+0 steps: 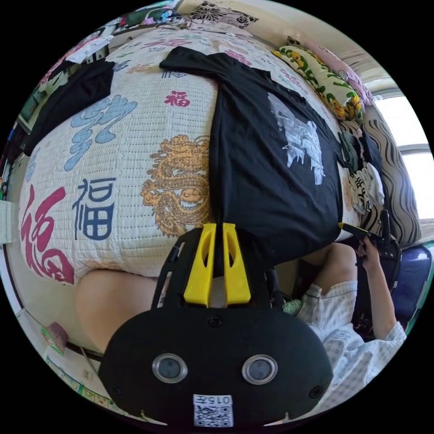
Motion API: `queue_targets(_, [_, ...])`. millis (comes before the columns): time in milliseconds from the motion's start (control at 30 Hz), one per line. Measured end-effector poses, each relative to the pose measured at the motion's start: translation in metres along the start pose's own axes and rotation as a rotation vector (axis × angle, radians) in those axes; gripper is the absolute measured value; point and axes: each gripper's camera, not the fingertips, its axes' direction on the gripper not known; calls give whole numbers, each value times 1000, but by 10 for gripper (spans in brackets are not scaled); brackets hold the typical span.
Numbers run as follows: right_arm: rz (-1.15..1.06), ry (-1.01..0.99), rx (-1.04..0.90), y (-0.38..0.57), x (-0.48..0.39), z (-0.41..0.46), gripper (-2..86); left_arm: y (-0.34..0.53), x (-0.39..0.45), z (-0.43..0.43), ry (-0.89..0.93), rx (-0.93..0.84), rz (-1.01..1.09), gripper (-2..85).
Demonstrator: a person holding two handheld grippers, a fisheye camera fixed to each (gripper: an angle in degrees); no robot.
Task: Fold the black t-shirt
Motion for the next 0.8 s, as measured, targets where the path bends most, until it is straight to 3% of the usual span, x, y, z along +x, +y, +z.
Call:
queue_targets(300, [-21,2,16,19,36,-5,18,12,4,-8,8,-10,15,58])
queue_targets(400, [-48,-16,-1,33,48,-9,57,15,10,-13,54,-10,52,75])
queue_targets(533, [-62,-74,-111,39,60,15,81,6,22,14,24,-148,75,67])
queue_targets(700, [-148,116,-182,38,53,23,23,-2,32,21,6,-197,75,14])
queue_targets(800, [-209,78,-214,44,58,17,-2,2,38,12,26,-170,92,10])
